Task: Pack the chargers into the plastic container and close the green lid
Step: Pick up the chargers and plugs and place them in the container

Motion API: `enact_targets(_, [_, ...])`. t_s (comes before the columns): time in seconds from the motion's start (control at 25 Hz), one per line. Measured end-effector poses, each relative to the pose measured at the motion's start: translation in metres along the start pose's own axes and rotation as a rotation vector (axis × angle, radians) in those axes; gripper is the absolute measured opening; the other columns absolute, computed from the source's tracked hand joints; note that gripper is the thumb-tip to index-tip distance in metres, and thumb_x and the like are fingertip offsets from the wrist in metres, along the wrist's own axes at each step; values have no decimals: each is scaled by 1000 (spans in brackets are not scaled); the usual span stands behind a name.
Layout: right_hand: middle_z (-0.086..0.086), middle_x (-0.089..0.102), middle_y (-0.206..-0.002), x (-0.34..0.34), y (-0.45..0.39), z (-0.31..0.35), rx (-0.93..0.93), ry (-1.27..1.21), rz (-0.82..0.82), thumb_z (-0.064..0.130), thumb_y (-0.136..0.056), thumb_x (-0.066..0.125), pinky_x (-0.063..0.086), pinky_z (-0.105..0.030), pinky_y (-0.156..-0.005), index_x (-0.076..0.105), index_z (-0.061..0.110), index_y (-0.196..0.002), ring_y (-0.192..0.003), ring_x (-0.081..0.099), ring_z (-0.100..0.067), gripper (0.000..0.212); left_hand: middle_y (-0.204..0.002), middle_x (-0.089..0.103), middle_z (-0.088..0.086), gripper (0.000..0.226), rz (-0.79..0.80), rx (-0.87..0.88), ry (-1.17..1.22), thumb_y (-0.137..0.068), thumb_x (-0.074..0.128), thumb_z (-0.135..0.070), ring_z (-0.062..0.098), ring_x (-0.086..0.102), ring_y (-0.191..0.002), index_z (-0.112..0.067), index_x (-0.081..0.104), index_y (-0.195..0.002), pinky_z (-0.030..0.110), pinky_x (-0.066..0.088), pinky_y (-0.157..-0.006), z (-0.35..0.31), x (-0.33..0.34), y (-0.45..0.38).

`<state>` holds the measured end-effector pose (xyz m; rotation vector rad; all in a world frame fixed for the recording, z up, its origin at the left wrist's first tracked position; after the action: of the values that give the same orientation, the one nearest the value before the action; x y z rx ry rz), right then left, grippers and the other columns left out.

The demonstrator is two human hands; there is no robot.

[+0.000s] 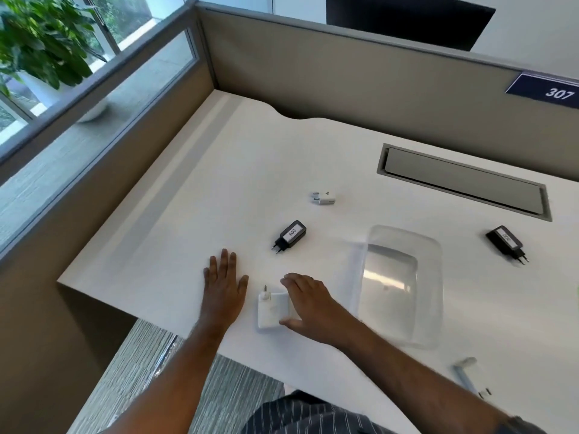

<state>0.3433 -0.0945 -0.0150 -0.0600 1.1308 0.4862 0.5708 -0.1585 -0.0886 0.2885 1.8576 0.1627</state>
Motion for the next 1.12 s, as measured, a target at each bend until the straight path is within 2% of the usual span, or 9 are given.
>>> enact_targets(0.12, [-6,34,-156,12,-7,1,19,-13,55,50,-87,68,31,-38,-116,30,10,-152,-141,36,-26,85,-171,-5,12,77,-37,33,-59,-98,8,-51,36,-4,-159,-10,3,-162,50,2,-130,0,5,5])
enact_targets(0.28, [-6,38,-152,27,-12,2,40,-16,107,53,-76,78,35,-39,-112,31,10,-152,-136,40,-26,99,-171,11,15,72,-109,30,-91,-100,18,-46,38,10,-158,-7,17,-161,55,15,-128,0,10,7])
enact_targets(0.4, [-5,36,-155,39,-13,3,48,24,135,53,-74,79,35,-41,-111,27,11,-154,-139,38,-26,105,-171,13,14,69,-121,25,-98,-102,25,-43,38,12,-158,-8,19,-161,54,17,-128,2,12,6])
enact_targets(0.52, [-5,37,-154,46,-13,4,47,58,121,47,-78,77,35,-42,-108,26,12,-155,-138,39,-26,99,-172,10,12,69,-123,22,-104,-103,28,-43,35,10,-159,-10,16,-162,53,16,-128,3,13,6])
enact_targets(0.72, [-5,45,-144,42,-14,2,4,79,65,46,-81,73,41,-41,-103,36,12,-147,-128,45,-26,84,-172,11,11,69,-133,23,-98,-102,31,-42,34,10,-159,-11,17,-162,53,16,-128,3,12,7])
enact_targets(0.84, [-5,49,-138,32,-12,1,-6,18,12,47,-79,75,45,-38,-101,41,10,-143,-122,48,-26,81,-171,13,12,69,-139,24,-98,-101,29,-43,35,12,-159,-10,19,-162,53,17,-128,3,11,8])
enact_targets(1.12, [1,47,-137,-5,12,-5,46,-156,-171,50,-79,73,49,-34,-97,41,16,-141,-124,45,-19,78,-168,22,18,73,-165,37,-64,-99,21,-46,41,22,-156,-4,28,-158,57,20,-126,-1,9,9])
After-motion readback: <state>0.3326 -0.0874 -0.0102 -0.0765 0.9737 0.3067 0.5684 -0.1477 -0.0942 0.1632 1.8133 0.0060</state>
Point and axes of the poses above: each hand's wrist, its own y-axis away from the middle knuckle, its own x-axis out of the palm, z = x × y, the point moved 1 cm from there along -y, towards the middle knuckle
